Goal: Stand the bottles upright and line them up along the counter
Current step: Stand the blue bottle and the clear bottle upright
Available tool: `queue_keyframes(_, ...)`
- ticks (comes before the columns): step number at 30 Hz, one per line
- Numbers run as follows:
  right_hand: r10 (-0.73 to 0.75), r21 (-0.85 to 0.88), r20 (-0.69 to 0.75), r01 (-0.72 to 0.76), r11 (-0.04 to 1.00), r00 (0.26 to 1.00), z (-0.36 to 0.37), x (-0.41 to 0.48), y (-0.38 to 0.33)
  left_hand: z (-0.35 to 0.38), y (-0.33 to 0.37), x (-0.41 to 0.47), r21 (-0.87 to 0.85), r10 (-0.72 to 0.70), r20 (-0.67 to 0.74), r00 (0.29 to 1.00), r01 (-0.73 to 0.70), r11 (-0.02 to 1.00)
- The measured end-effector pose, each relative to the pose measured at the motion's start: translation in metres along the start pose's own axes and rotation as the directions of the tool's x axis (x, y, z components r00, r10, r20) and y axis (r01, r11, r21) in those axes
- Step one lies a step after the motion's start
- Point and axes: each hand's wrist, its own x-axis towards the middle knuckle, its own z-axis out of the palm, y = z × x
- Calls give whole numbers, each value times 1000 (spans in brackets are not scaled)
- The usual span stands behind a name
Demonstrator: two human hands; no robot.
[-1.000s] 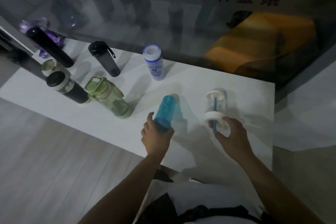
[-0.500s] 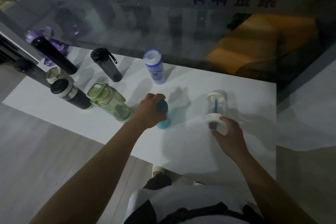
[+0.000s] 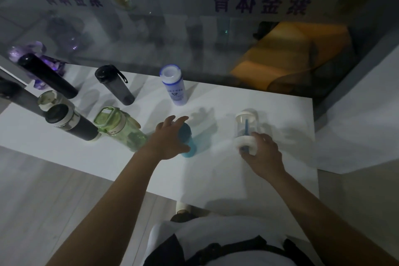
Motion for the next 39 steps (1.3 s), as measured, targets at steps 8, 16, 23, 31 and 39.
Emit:
queue_keyframes(8, 210, -332, 73, -175, 927, 975, 16, 52, -23, 54, 15, -49, -2, 111, -453, 884, -126, 992)
queue_keyframes(16, 188, -405, 145, -116, 907, 971, 10, 57, -39, 88, 10, -55, 27, 45, -388, 920, -38, 999)
queue_keyframes(23, 171, -422, 519, 77, 903, 838, -69, 82, -67, 80, 11, -49, 70, 64, -373, 926, -41, 997)
queue_keyframes(31, 542, -546, 712, -135, 827, 446, -62, 104, -84, 85, 7, -48, 133, 62, -337, 939, -18, 991)
queue_keyframes(39, 564, -551, 724, -158, 819, 398, -64, 91, -95, 83, 2, -48, 147, 74, -322, 944, -28, 989)
